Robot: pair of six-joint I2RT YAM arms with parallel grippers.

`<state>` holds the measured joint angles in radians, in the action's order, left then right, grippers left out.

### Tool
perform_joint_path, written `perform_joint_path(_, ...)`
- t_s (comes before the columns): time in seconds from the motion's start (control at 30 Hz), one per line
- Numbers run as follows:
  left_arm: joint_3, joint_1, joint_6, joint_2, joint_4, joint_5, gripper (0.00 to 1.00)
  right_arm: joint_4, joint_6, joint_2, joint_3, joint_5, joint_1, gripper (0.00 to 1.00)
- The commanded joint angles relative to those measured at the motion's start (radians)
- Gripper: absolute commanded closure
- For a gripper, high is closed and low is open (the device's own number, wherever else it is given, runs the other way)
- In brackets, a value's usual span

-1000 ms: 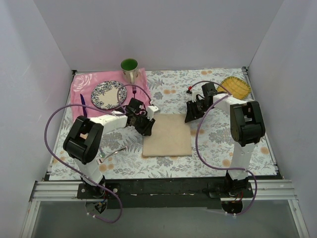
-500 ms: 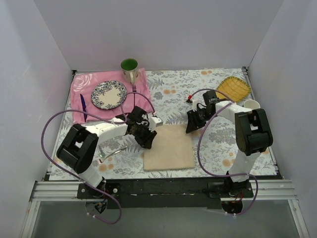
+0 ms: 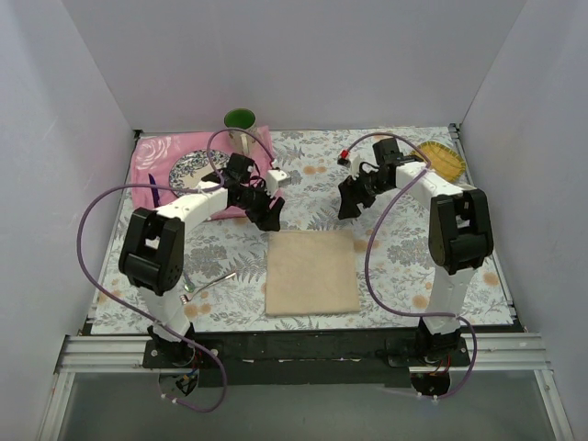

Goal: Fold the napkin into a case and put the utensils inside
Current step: Pick up the lower triangle-folded napkin from the center of the board.

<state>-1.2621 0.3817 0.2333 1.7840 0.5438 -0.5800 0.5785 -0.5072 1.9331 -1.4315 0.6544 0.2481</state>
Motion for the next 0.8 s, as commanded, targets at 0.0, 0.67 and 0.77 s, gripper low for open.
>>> perform_joint_path(0.0, -0.042, 0.003, -0.098, 0.049, 0.022, -0.027, 0.43, 0.06, -0.092, 0.05, -0.032, 0.011, 0.003, 0.15)
perform_joint_path(0.67, 0.053, 0.046, -0.138, 0.084, -0.028, 0.083, 0.55, 0.145, -0.191, 0.084, 0.033, 0.051, 0.03, 0.45)
perform_joint_path(0.77, 0.047, 0.048, -0.13, 0.084, -0.036, 0.08, 0.56, 0.182, -0.214, 0.087, 0.014, 0.062, 0.03, 0.47)
